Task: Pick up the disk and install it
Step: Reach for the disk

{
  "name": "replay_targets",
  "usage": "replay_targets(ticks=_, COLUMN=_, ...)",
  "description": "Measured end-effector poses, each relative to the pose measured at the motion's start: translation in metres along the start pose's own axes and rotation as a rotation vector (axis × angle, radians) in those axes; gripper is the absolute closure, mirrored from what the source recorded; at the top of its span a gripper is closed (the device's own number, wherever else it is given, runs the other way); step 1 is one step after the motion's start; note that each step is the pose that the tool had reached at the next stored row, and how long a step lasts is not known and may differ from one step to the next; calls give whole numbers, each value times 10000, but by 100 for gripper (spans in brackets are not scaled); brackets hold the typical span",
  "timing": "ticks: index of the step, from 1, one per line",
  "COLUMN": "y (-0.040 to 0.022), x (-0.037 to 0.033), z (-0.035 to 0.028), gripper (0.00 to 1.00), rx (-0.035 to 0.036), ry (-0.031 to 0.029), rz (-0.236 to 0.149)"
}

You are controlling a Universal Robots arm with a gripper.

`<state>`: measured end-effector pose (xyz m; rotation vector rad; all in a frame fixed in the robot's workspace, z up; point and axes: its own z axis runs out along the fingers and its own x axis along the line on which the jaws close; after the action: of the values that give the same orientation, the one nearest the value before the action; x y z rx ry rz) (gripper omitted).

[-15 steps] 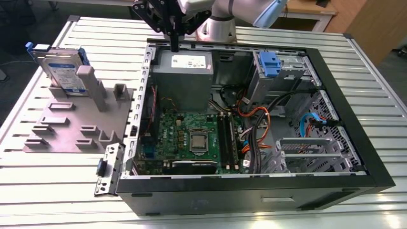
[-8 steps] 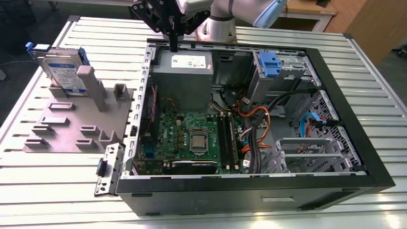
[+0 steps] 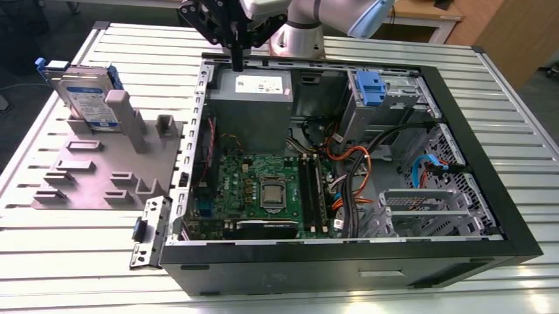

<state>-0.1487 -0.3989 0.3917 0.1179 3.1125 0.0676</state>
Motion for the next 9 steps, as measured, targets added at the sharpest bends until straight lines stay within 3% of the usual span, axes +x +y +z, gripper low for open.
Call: replay_targets(ticks=9, y=-1, x=17, z=-1, gripper=89, rx=0, ry=0, rz=1)
